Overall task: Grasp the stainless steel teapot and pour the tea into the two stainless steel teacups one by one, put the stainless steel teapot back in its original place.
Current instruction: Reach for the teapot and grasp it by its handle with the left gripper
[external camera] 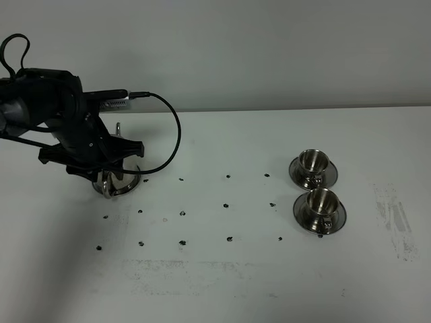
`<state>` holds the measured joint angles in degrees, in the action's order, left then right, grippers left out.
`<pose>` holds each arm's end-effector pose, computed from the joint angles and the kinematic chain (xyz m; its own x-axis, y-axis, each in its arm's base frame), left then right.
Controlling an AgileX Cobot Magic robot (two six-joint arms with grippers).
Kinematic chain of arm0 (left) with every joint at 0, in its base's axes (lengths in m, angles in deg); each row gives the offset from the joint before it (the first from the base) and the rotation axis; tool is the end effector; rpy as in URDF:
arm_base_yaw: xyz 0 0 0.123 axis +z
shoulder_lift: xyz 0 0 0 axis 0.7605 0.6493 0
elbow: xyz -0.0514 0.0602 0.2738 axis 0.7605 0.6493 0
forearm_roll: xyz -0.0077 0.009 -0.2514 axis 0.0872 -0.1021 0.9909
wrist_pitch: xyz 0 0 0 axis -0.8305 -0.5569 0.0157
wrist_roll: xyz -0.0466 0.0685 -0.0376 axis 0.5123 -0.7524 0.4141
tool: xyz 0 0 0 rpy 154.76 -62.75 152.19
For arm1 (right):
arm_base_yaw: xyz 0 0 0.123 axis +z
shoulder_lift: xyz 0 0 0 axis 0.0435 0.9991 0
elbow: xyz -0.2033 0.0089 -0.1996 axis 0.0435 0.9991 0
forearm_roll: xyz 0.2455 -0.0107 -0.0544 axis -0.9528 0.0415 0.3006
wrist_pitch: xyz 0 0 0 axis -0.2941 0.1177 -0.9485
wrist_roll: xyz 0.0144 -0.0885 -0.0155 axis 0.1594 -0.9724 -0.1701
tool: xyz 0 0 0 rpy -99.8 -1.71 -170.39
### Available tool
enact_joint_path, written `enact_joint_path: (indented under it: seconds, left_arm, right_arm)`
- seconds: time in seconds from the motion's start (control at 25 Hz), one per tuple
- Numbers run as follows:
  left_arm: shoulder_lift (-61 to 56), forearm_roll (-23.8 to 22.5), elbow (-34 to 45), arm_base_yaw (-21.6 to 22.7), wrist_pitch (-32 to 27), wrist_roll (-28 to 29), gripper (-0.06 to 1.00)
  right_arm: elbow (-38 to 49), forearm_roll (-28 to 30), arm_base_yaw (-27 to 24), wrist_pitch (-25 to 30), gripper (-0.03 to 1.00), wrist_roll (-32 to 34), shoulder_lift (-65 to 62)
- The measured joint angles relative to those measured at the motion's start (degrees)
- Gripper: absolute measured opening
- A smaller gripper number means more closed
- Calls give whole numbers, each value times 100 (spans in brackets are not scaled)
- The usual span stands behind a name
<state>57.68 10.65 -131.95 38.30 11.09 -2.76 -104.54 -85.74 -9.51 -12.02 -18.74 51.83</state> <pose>0.4490 -0.0936 0.1712 -0.9464 -0.0470 -0.3195 -0.0073 0.9922 -0.1241 -0.0100 0.0048 0.2785 -0.4808 0.0315 -0.8763 0.1514 0.9873 -0.0475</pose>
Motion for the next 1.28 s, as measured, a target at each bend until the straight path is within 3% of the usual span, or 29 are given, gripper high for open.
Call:
enact_joint_path:
  seconds: [0.76, 0.84, 0.96, 1.28]
  left_arm:
    - [185, 66, -108, 84, -69, 293, 45]
    - [201, 71, -110, 97, -69, 342, 40]
    - [250, 77, -114, 97, -43, 361, 21]
    - [266, 77, -114, 116, -4, 21, 20]
  right_arm:
    - [0, 0, 0, 0, 24, 0, 0]
    - [0, 0, 0, 0, 24, 0, 0]
    - [0, 0, 0, 0, 24, 0, 0]
    - [0, 0, 0, 0, 24, 0, 0]
